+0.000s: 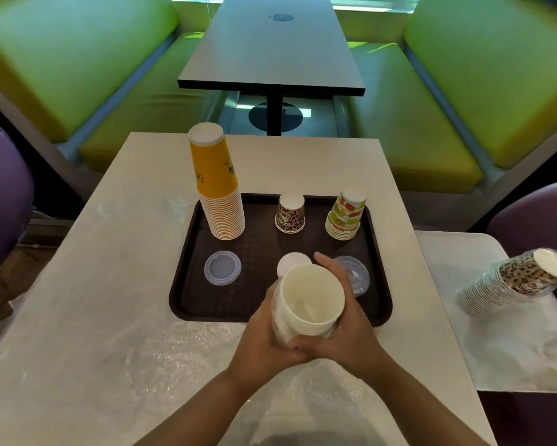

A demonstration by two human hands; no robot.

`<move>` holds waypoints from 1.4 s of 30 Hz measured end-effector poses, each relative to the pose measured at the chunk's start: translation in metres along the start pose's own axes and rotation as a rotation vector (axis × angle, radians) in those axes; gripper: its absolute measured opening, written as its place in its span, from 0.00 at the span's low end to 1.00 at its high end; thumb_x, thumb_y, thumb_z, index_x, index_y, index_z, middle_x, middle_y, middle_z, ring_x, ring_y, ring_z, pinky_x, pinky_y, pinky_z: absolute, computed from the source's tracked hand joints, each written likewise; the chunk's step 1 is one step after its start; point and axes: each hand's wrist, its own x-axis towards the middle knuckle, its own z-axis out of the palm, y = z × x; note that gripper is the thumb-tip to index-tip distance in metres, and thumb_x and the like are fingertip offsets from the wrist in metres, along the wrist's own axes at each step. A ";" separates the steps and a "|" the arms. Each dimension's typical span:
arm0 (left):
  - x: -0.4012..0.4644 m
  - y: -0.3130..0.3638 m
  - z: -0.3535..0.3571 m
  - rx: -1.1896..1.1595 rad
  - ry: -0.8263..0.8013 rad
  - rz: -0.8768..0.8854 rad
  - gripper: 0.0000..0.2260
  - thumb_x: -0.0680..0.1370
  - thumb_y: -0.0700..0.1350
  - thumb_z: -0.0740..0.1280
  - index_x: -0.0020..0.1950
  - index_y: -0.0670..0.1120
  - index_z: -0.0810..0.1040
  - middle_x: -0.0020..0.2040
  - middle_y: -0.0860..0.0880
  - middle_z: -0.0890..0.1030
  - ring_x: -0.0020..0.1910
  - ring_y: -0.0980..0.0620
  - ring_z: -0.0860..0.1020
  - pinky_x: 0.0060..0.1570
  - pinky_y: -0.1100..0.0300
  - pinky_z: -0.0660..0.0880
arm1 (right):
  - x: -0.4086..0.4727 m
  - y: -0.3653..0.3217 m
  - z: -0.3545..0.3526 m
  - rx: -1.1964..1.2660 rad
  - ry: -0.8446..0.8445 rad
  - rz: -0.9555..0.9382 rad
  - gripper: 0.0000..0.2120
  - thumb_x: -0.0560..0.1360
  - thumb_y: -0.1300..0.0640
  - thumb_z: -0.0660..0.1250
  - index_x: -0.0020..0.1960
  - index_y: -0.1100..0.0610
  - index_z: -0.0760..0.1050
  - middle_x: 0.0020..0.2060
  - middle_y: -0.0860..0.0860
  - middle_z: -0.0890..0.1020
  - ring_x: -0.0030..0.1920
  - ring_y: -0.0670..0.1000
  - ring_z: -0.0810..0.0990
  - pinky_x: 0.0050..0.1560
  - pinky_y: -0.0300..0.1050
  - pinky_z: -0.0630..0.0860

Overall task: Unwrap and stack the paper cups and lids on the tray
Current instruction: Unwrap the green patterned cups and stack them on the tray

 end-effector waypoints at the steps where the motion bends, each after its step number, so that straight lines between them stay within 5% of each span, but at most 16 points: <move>1: -0.004 -0.004 0.003 -0.002 -0.002 -0.017 0.38 0.64 0.42 0.80 0.69 0.53 0.66 0.63 0.58 0.75 0.64 0.54 0.74 0.60 0.58 0.74 | -0.002 0.004 0.001 -0.010 -0.006 0.021 0.50 0.56 0.50 0.81 0.71 0.47 0.58 0.64 0.35 0.71 0.66 0.42 0.70 0.61 0.31 0.68; 4: -0.010 -0.007 0.007 -0.037 0.023 -0.096 0.38 0.62 0.57 0.79 0.67 0.54 0.67 0.60 0.64 0.76 0.62 0.58 0.75 0.55 0.68 0.73 | -0.006 0.015 0.004 -0.038 -0.011 0.116 0.46 0.56 0.57 0.82 0.66 0.42 0.60 0.59 0.36 0.74 0.61 0.34 0.72 0.59 0.30 0.71; 6: -0.008 -0.017 0.007 0.012 -0.002 -0.114 0.39 0.62 0.54 0.80 0.68 0.51 0.67 0.60 0.66 0.76 0.60 0.61 0.75 0.53 0.72 0.71 | -0.008 0.021 0.007 -0.052 0.016 0.132 0.46 0.55 0.60 0.83 0.63 0.41 0.60 0.58 0.36 0.73 0.58 0.29 0.72 0.54 0.24 0.69; 15: -0.014 -0.051 0.004 0.088 -0.038 -0.198 0.40 0.60 0.62 0.77 0.65 0.42 0.73 0.57 0.56 0.80 0.56 0.64 0.77 0.52 0.68 0.76 | -0.015 0.046 0.023 -0.058 0.015 0.216 0.44 0.56 0.62 0.83 0.62 0.44 0.63 0.55 0.36 0.75 0.56 0.30 0.73 0.48 0.24 0.71; 19: -0.011 -0.051 0.005 0.168 -0.113 -0.191 0.51 0.58 0.58 0.81 0.74 0.52 0.56 0.70 0.57 0.66 0.68 0.62 0.68 0.64 0.64 0.70 | -0.019 0.059 0.024 -0.036 0.053 0.272 0.47 0.51 0.48 0.82 0.66 0.51 0.67 0.52 0.33 0.79 0.56 0.34 0.76 0.50 0.27 0.73; 23: -0.002 -0.032 -0.008 0.113 -0.177 -0.171 0.63 0.55 0.58 0.81 0.73 0.63 0.36 0.74 0.63 0.52 0.73 0.64 0.55 0.70 0.63 0.61 | -0.017 0.058 0.023 -0.016 0.052 0.269 0.43 0.55 0.50 0.81 0.66 0.48 0.66 0.55 0.37 0.79 0.58 0.38 0.77 0.55 0.32 0.74; 28: 0.023 0.010 -0.003 0.149 -0.058 -0.029 0.56 0.57 0.53 0.80 0.74 0.66 0.46 0.69 0.68 0.64 0.68 0.65 0.65 0.63 0.65 0.68 | -0.013 0.054 0.036 -0.004 0.044 0.319 0.48 0.54 0.48 0.80 0.69 0.50 0.63 0.61 0.45 0.76 0.61 0.46 0.76 0.62 0.47 0.75; 33: 0.034 0.014 -0.013 0.354 -0.057 0.061 0.44 0.62 0.56 0.76 0.71 0.66 0.54 0.61 0.60 0.76 0.57 0.59 0.76 0.55 0.56 0.77 | -0.002 0.045 0.005 0.077 -0.276 0.399 0.44 0.59 0.49 0.80 0.69 0.45 0.61 0.65 0.42 0.73 0.63 0.42 0.73 0.65 0.42 0.71; 37: 0.031 0.009 -0.024 0.571 -0.241 0.021 0.43 0.63 0.56 0.76 0.71 0.66 0.54 0.58 0.58 0.75 0.54 0.58 0.75 0.54 0.57 0.76 | 0.011 0.028 -0.036 0.314 -0.022 0.411 0.45 0.60 0.31 0.72 0.71 0.44 0.62 0.65 0.46 0.74 0.62 0.49 0.76 0.61 0.53 0.75; 42: 0.031 0.009 -0.014 0.672 -0.286 -0.012 0.44 0.63 0.59 0.77 0.72 0.61 0.54 0.63 0.57 0.73 0.57 0.57 0.74 0.54 0.63 0.72 | 0.016 0.022 -0.035 0.202 0.060 0.398 0.21 0.74 0.51 0.65 0.66 0.48 0.68 0.58 0.47 0.76 0.56 0.48 0.77 0.50 0.43 0.79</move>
